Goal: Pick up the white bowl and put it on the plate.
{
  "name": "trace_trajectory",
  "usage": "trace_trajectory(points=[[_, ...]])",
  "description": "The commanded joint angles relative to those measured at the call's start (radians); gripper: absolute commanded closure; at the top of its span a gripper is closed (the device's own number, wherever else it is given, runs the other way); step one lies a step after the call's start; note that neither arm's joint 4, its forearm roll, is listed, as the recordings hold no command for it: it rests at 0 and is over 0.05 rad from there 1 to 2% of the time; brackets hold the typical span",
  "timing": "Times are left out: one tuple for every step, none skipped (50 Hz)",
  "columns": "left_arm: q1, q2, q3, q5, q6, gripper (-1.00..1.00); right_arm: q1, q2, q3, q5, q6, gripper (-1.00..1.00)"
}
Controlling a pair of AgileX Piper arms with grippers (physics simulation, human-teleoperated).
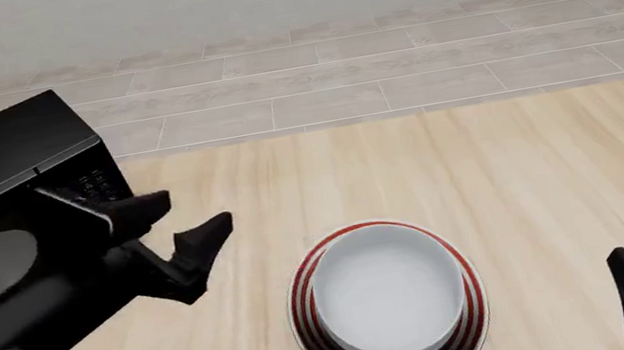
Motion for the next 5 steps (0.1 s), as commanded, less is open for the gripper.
trace_trajectory(points=[[0.189, -0.219, 0.102, 0.049, 0.034, -1.00, 0.012, 0.000, 0.000, 0.005, -0.011, -1.00], [0.189, -0.219, 0.102, 0.049, 0.034, -1.00, 0.012, 0.000, 0.000, 0.005, -0.011, -1.00], [0.196, -0.219, 0.107, 0.043, 0.032, -1.00, 0.014, 0.000, 0.000, 0.004, -0.012, -1.00], [0.219, -0.234, 0.119, 0.033, 0.044, -1.00, 0.015, 0.000, 0.000, 0.004, -0.016, -1.00], [0.239, -0.232, 0.126, 0.022, 0.046, -1.00, 0.016, 0.000, 0.000, 0.002, -0.020, -1.00]])
